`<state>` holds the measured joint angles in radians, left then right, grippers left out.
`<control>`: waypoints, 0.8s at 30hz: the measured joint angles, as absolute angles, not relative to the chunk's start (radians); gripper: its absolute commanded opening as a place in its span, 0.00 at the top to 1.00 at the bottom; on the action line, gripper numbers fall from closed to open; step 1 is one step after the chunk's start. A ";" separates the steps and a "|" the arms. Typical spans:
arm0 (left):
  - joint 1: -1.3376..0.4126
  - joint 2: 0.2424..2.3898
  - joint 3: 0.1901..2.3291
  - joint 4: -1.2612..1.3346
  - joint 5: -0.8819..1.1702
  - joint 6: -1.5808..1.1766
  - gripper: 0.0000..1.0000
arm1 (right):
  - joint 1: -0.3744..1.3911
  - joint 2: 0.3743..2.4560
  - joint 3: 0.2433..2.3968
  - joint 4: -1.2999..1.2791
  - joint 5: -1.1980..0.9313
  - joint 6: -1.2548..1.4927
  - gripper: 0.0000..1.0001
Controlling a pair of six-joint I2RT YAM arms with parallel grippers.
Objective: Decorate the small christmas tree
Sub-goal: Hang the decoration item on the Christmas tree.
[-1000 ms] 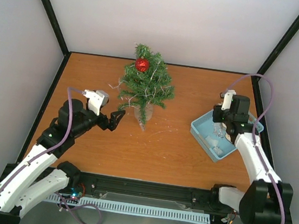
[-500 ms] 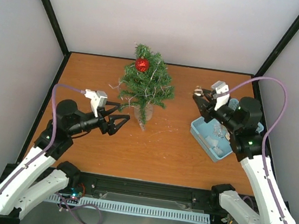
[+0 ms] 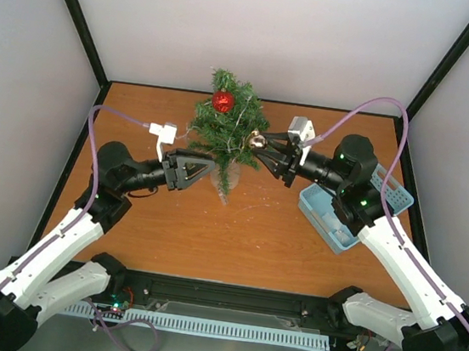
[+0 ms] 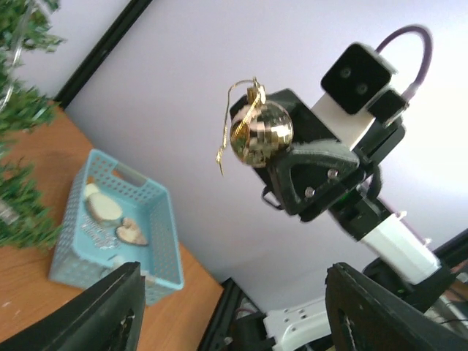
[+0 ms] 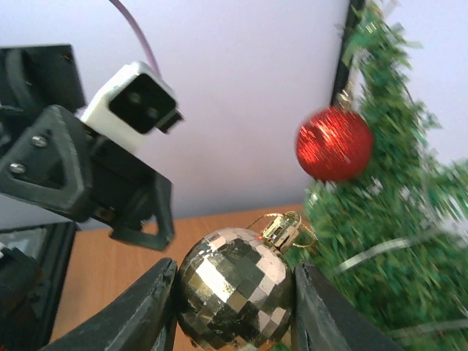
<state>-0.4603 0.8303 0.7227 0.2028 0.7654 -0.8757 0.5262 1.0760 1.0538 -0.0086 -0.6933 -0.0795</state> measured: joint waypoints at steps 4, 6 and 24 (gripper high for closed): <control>-0.460 0.869 0.744 0.309 0.778 -0.929 0.36 | 0.572 1.088 1.064 0.069 -0.717 -0.038 0.60; -0.461 0.890 0.756 0.355 0.787 -0.933 0.37 | 0.586 1.090 1.064 0.108 -0.723 -0.015 0.60; -0.461 0.983 0.761 0.523 0.928 -0.900 0.45 | 0.669 1.132 1.058 0.229 -0.739 0.092 0.59</control>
<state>-0.4606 0.9833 0.7609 0.5232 0.9279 -0.8997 0.6693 1.1324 1.0580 0.2291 -0.7395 0.0921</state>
